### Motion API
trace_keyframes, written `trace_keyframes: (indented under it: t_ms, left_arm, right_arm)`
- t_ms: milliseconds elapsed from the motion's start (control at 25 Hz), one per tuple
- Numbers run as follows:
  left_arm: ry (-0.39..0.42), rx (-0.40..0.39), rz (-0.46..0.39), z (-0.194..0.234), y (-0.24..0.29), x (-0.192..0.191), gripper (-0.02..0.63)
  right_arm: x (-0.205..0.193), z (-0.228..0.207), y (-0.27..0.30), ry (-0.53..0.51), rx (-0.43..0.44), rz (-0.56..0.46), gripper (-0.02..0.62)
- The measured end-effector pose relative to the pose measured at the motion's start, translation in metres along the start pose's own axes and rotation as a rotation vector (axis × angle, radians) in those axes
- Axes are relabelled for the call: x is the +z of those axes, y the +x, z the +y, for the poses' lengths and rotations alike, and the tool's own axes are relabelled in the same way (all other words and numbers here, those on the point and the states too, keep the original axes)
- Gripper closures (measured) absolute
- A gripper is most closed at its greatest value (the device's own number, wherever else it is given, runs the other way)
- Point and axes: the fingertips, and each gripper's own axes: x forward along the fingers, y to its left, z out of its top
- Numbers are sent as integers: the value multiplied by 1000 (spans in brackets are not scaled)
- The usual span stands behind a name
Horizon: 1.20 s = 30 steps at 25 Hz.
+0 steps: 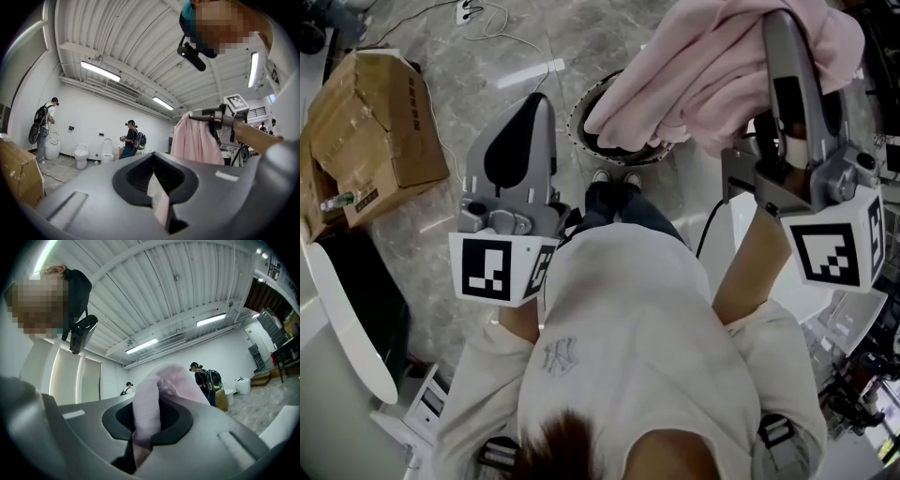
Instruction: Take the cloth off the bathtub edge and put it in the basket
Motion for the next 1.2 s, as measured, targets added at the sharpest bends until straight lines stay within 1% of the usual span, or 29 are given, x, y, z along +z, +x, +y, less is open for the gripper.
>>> trace_keyframes:
  t_ms: [520, 920, 1200]
  left_arm:
    - [-37, 36, 4, -15, 7, -5, 558]
    - [-19, 43, 14, -18, 18, -7, 558]
    - [-17, 37, 19, -23, 27, -13, 558]
  right_arm:
    - [-36, -15, -1, 20, 34, 102, 560]
    - [-59, -33, -3, 47, 31, 144, 560]
    - [-80, -41, -4, 50, 37, 195, 560]
